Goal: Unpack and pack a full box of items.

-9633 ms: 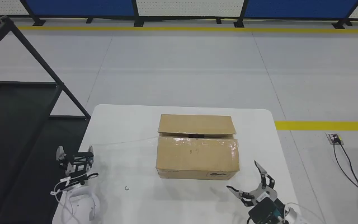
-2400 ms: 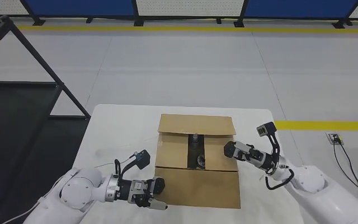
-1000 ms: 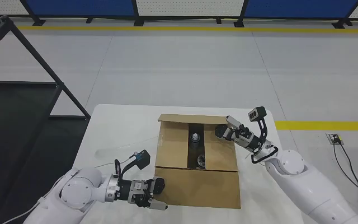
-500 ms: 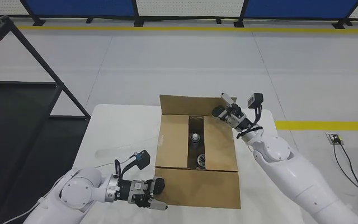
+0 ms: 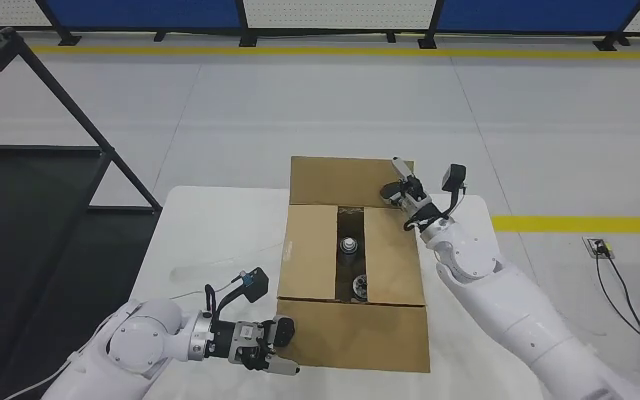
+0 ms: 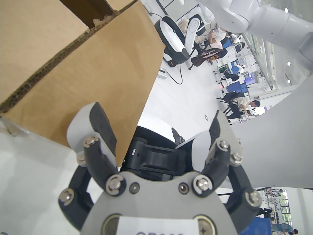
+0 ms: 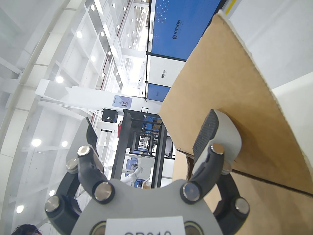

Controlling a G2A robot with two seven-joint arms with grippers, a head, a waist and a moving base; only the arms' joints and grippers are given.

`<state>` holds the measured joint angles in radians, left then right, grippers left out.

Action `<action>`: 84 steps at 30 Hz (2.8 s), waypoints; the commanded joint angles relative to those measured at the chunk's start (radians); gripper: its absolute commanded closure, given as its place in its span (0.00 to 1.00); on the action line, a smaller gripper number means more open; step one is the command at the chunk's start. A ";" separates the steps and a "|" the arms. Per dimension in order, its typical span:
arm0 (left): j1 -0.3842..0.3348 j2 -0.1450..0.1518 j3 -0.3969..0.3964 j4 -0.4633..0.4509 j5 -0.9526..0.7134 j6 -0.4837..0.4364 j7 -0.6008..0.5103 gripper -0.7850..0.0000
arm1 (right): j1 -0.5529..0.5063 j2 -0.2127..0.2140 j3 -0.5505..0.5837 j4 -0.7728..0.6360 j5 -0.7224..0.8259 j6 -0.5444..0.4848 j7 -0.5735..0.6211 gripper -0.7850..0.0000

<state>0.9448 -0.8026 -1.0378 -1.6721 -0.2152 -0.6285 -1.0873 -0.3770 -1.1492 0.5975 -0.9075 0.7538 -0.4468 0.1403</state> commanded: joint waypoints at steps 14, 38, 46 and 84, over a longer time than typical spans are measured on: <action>0.000 0.000 0.000 0.000 0.000 0.000 0.000 0.00 | 0.029 -0.044 0.038 0.066 -0.027 0.154 -0.091 0.00; 0.000 0.000 0.000 0.000 0.000 0.000 0.000 0.00 | 0.133 -0.140 0.052 0.298 -0.165 0.299 0.138 0.00; 0.002 0.000 0.000 0.000 0.004 0.004 0.006 0.00 | 0.136 -0.157 0.076 0.335 -0.191 0.294 0.159 0.00; -0.008 -0.035 0.047 0.027 0.140 0.084 0.084 0.00 | 0.123 -0.187 0.223 0.390 -0.286 0.236 0.198 0.00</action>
<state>0.9367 -0.8374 -0.9905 -1.6438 -0.0756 -0.5440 -1.0016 -0.2521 -1.3361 0.8136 -0.5142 0.4668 -0.2005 0.3421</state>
